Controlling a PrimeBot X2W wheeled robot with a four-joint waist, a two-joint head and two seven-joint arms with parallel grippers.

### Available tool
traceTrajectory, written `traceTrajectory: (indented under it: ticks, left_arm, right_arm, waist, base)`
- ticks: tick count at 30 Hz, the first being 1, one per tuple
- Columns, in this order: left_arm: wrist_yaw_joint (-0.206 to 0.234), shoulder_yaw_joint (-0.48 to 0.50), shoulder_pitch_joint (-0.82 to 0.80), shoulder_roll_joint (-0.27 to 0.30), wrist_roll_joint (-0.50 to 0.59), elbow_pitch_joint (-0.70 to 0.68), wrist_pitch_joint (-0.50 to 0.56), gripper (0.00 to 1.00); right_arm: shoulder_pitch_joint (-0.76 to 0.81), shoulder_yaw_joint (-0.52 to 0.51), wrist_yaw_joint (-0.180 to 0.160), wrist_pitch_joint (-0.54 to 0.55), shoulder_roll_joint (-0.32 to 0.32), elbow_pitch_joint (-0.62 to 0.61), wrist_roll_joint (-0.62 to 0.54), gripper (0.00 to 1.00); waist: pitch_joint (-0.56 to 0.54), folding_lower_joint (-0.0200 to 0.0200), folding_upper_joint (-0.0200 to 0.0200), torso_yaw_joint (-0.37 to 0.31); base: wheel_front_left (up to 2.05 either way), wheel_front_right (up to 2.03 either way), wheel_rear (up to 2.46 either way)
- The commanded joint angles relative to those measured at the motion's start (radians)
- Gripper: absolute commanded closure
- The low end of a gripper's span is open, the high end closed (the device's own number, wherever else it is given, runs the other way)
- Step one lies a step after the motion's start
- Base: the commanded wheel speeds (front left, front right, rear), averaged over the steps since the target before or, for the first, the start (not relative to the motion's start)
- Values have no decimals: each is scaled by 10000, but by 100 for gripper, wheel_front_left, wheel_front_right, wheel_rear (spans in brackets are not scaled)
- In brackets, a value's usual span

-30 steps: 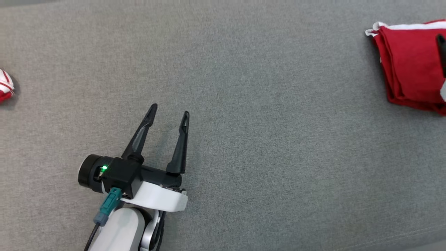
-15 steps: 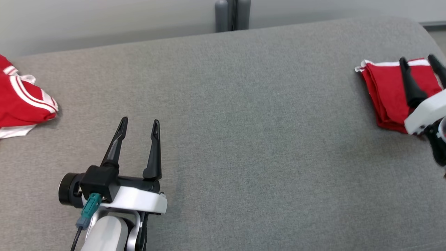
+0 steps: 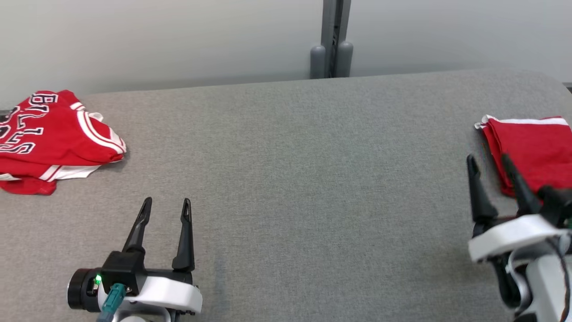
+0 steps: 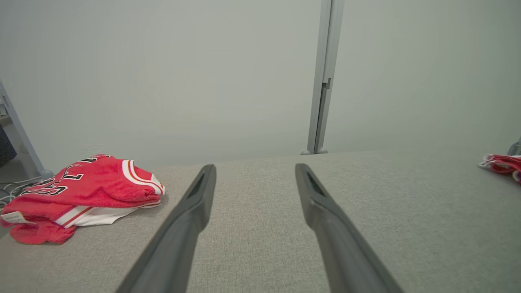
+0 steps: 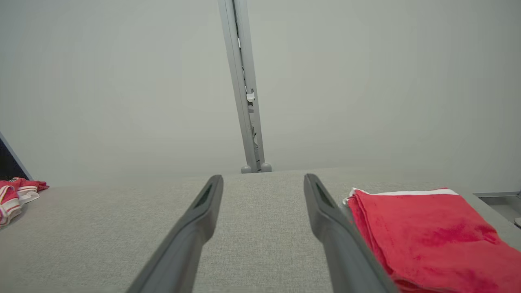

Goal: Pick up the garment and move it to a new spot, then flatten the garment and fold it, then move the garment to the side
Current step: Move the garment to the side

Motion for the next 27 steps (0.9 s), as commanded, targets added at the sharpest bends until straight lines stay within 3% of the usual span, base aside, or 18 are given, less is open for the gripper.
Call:
traceTrajectory:
  ticks: [1,8,27]
  left_arm:
    - [-29,49,84,1,29,10,-46,0]
    - [-136,109,489,-189,3,218,-47,0]
    - [-236,163,684,-368,107,748,-47,0]
  right_arm:
    - [268,-161,3,-48,144,-228,-244,0]
    - [2006,-1146,3,410,1424,-1999,-1651,0]
    - [3201,-798,3,745,1568,-2656,-1369,0]
  waist:
    - [-134,0,0,137]
    - [-415,0,0,304]
    - [-846,0,0,331]
  base:
    - [0,0,0]
    - [0,0,0]
    - [0,0,0]
